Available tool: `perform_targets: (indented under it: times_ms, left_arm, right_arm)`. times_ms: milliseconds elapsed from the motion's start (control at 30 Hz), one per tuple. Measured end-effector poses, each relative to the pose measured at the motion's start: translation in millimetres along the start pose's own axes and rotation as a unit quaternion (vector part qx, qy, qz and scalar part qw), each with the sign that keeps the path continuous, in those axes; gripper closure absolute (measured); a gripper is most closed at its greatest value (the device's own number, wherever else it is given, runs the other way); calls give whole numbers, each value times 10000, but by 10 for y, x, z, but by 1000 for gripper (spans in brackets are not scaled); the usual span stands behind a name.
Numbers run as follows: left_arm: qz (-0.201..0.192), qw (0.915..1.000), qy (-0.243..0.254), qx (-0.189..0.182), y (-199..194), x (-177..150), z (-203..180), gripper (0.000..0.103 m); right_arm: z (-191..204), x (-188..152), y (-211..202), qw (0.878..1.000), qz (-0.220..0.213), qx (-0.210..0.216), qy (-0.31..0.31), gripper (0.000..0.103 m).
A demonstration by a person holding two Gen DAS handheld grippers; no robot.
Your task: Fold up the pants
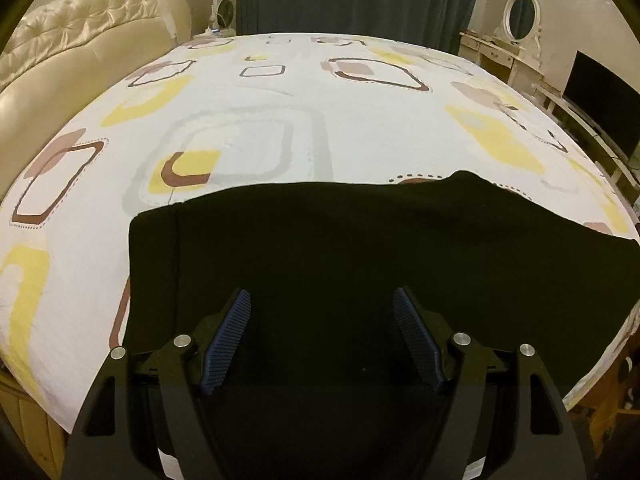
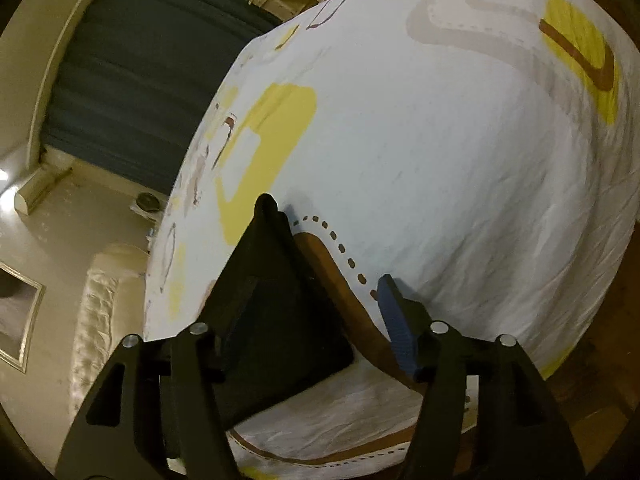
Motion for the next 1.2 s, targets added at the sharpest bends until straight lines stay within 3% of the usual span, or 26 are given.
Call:
perform_targets:
  times_ms: [267, 500, 667, 867, 1200]
  left_arm:
    - [44, 9993, -344, -138, -19, -17, 111, 30]
    - [152, 9967, -786, -140, -138, -141, 481, 30]
    - [148, 9870, -1548, -409, -318, -220, 861, 30]
    - [24, 9708, -2341, -522, -565, -404, 1329, 30]
    - [499, 9526, -2875, -866, -454, -640, 1224, 33]
  right_arm:
    - [5, -125, -22, 9999, -6, 91, 134, 40]
    - [-136, -488, -17, 9920, -199, 788, 966, 40]
    - [-189, -579, 13, 9838, -418, 1121, 1338, 39]
    - [-173, -586, -36, 9850, -570, 1014, 1276, 41]
    - [-184, -592, -85, 9864, -587, 854, 1272, 40]
Point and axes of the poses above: each gripper's, at about its wrist camera, not at the fingertips, and y roughly the way its jaws point, z to its left, x to its top, the point moved 6 cm from there along y, roughly the way its jaws point, and after that the axes turned 7 degrees about -x, right-handed, at the moved point
